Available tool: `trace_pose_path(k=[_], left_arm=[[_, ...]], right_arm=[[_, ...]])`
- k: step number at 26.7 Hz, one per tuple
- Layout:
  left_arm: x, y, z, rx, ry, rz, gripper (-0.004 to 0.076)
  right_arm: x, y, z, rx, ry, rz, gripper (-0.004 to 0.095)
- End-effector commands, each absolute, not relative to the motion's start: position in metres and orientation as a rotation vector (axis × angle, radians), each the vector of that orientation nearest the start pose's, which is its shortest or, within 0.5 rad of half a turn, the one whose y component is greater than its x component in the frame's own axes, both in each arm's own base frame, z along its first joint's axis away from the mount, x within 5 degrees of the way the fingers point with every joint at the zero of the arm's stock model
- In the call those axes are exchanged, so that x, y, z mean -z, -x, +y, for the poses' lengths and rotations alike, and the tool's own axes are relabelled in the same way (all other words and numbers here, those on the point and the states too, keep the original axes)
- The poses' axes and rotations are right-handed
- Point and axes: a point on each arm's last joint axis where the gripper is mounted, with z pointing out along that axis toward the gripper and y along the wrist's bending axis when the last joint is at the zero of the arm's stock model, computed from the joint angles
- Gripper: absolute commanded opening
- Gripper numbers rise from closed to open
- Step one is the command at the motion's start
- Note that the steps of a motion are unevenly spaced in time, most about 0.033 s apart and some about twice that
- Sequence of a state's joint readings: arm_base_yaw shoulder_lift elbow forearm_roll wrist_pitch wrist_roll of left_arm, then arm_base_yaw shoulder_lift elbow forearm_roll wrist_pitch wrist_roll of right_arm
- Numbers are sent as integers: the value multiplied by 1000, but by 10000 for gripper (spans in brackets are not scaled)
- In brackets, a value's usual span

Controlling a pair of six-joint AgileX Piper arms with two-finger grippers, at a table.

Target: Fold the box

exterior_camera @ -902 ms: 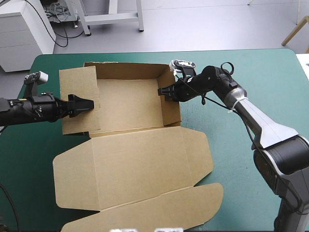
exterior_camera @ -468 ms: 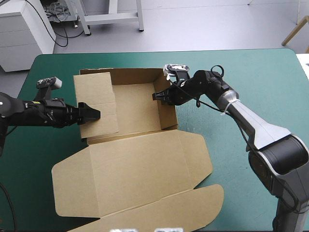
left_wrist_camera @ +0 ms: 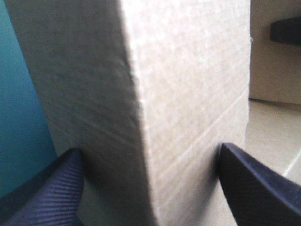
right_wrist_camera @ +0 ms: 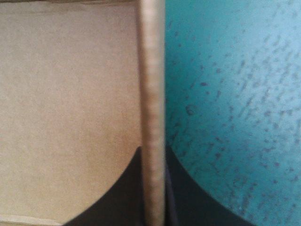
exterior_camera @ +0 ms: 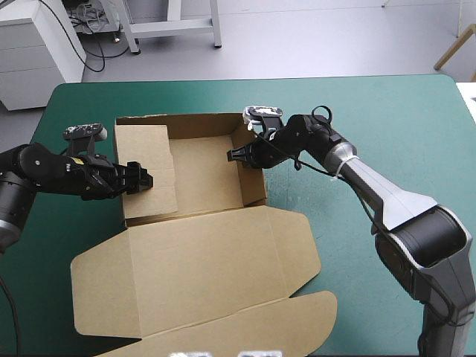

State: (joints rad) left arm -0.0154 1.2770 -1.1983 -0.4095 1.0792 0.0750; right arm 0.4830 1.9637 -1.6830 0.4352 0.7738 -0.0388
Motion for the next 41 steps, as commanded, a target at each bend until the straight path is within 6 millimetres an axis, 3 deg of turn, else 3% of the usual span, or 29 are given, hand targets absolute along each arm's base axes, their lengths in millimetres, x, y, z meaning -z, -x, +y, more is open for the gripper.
trace_pose_path(k=[1,10,21,29,34,37,41], left_arm=[[-368,-248,-38,480,62,2530,535],[-346,-258,-41,323,112,2673,431],[-341,-260,-43,101,157,2677,8],[-338,-264,-41,70,175,2687,-10],[-338,-279,-45,72,174,2748,-10],[-344,-303,-57,85,126,2789,-10],[-347,-332,-89,106,24,2822,-10]], right_arm=[[-307,-373,240,-744,376,2426,-18],[-305,-365,252,-715,398,2438,-18],[-304,-363,254,-726,391,2455,-18],[-305,-362,253,-718,400,2460,-18],[-311,-359,239,-615,431,2503,-18],[-330,-360,205,-546,371,2537,-18],[-333,-364,161,-407,317,2646,-19]])
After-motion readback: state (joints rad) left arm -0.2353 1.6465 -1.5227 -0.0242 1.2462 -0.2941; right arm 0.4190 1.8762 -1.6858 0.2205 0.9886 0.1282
